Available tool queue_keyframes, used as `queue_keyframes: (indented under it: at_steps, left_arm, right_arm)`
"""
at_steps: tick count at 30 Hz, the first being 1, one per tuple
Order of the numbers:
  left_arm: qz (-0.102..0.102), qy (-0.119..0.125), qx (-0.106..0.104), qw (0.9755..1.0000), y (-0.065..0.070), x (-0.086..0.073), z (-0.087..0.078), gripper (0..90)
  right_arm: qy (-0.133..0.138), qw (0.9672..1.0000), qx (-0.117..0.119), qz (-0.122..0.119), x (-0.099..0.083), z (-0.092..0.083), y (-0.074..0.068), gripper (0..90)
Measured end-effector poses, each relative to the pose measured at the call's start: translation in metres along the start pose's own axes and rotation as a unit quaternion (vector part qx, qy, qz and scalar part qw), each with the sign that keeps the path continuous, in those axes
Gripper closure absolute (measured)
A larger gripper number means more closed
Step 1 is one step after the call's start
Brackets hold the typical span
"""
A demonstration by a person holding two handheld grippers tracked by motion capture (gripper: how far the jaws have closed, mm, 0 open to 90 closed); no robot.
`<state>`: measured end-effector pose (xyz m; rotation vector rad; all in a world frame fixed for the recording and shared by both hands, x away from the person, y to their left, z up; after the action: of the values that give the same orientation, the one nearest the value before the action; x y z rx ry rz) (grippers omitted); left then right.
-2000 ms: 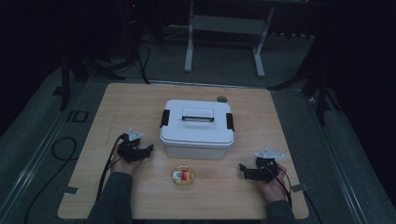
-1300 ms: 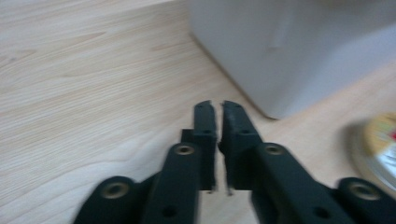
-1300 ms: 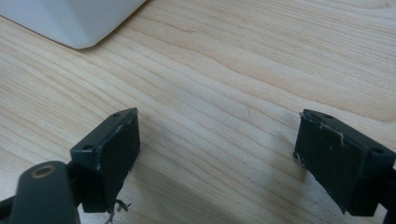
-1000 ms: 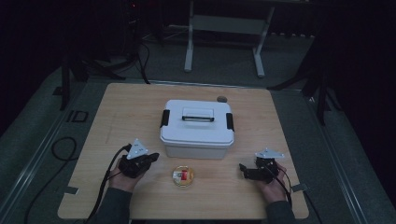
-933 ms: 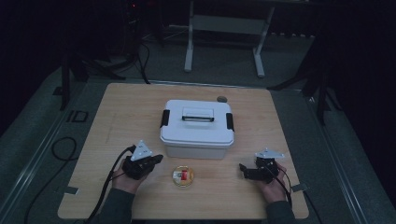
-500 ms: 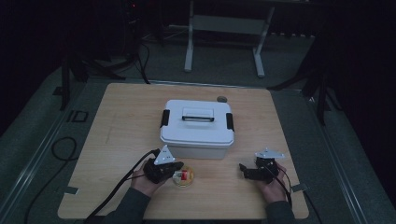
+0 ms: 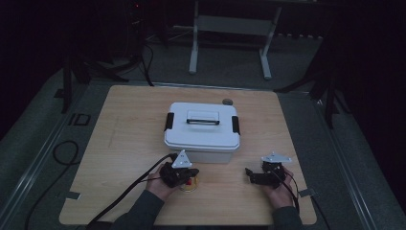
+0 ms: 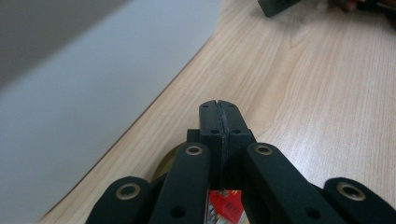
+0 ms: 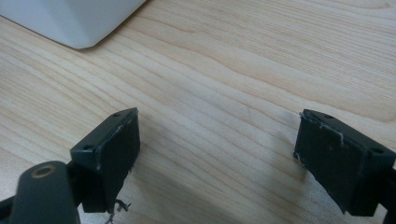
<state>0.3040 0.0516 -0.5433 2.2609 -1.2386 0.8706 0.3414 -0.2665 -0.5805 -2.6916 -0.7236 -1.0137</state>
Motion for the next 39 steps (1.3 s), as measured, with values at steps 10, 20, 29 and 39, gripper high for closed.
queue_keyframes:
  at_steps: [10,20,29,39]
  left_arm:
    - [0.005,-0.012,-0.011,0.9998,0.004,0.003,0.014,90.0]
    - [0.018,-0.035,0.002,0.9992,0.004,0.000,0.015,90.0]
    - [0.024,-0.043,0.010,0.9987,0.001,-0.004,0.010,89.9]
    - [0.019,-0.050,0.019,0.9984,-0.006,-0.020,-0.007,90.0]
  right_arm:
    - [0.000,1.0000,0.000,0.000,0.000,0.000,0.000,13.7]
    - [0.000,1.0000,0.000,0.000,0.000,0.000,0.000,13.7]
    - [0.000,1.0000,0.000,0.000,0.000,0.000,0.000,13.7]
    - [0.000,1.0000,0.000,0.000,0.000,0.000,0.000,13.7]
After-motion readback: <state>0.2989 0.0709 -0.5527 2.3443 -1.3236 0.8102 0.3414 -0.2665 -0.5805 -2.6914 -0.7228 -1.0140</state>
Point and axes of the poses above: each handheld gripper's, and its own axes: z roughly forward along the jaws, x roughly out of its top, y roughly to its right, the point moved 3 cm from there along z, roughly forward along the jaws, and after that the axes turned 5 degrees about -y, right-handed, at the moved point
